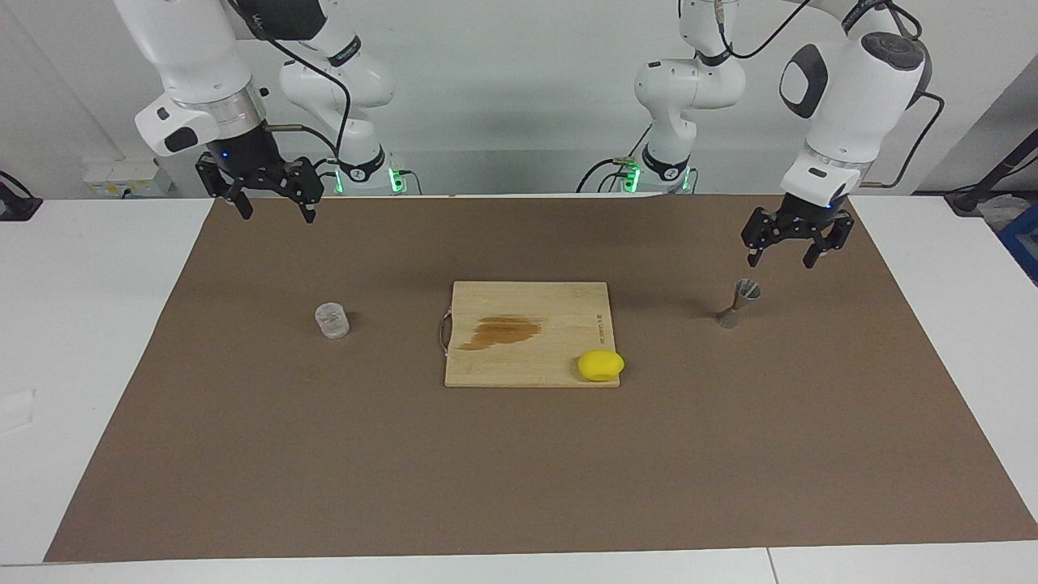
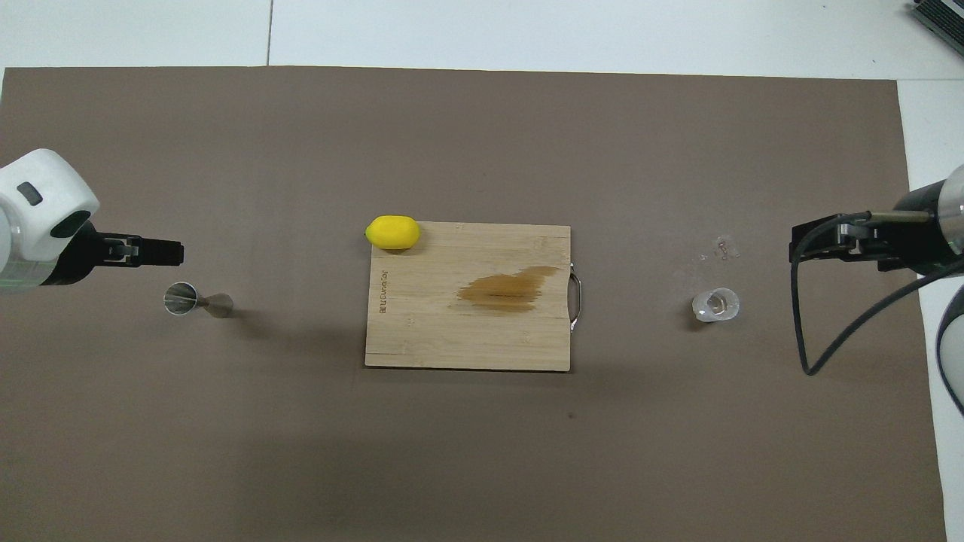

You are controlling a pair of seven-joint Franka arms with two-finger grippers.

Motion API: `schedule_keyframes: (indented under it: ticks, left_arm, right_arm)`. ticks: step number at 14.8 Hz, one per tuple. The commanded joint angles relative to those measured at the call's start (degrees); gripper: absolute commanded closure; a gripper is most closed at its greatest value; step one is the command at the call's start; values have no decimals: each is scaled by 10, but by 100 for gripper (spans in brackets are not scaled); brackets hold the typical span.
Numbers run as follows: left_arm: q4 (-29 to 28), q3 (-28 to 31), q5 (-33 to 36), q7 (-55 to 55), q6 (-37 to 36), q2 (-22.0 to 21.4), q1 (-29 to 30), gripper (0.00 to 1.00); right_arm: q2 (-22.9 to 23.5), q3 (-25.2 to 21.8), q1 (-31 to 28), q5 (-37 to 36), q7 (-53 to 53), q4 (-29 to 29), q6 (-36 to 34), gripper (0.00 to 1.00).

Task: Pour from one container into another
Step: 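Move the left gripper toward the small metal cup, opening it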

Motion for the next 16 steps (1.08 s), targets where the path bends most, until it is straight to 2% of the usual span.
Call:
schedule_keyframes:
  ticks: [1, 4, 8, 12, 16]
  left_arm:
    - [2, 5, -66, 148, -7, 19, 15, 0]
    - [2, 5, -158, 268, -7, 37, 40, 0]
    - [24, 5, -252, 503, -23, 72, 79, 0]
    - [29, 5, -358, 677, -65, 91, 127, 0]
    - [31, 4, -443, 854, -121, 134, 186, 0]
  right_arm:
    - [-9, 2, -7, 0, -12, -7, -1, 0]
    - [-9, 2, -7, 0, -12, -7, -1, 0]
    - [-9, 2, -7, 0, -12, -7, -1, 0]
    - [-9, 2, -7, 0, -11, -7, -1, 0]
    - [-9, 2, -7, 0, -12, -7, -1, 0]
